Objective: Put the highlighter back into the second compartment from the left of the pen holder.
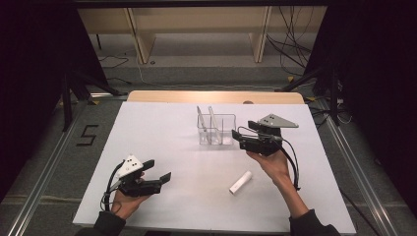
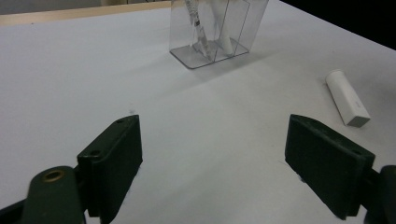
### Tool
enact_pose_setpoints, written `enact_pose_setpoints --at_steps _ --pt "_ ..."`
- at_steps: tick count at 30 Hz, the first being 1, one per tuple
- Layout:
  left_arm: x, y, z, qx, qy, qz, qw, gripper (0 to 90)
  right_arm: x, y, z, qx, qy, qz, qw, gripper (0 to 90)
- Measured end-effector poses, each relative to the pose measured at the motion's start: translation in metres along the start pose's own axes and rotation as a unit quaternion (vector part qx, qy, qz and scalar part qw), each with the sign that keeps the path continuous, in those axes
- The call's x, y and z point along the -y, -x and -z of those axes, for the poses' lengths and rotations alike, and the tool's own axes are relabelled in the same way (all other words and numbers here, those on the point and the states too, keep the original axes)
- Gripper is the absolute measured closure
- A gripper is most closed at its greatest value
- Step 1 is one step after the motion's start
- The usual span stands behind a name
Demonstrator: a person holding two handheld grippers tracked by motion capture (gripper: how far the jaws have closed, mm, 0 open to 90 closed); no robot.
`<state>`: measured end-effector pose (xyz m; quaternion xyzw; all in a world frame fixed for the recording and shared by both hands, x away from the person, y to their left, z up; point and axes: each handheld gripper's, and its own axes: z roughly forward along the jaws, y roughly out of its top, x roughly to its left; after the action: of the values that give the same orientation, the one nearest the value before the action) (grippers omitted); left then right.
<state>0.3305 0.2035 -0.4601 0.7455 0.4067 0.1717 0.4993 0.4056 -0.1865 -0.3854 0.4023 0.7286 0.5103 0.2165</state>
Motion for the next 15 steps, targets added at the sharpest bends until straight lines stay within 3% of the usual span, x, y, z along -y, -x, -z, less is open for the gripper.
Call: enact_pose_setpoints --at_steps 15 --pt "0.001 0.0 -0.001 -0.003 -0.005 0.001 1.0 18.7 0.033 0.004 0.021 0.005 -0.004 -0.009 0.9999 29.4"
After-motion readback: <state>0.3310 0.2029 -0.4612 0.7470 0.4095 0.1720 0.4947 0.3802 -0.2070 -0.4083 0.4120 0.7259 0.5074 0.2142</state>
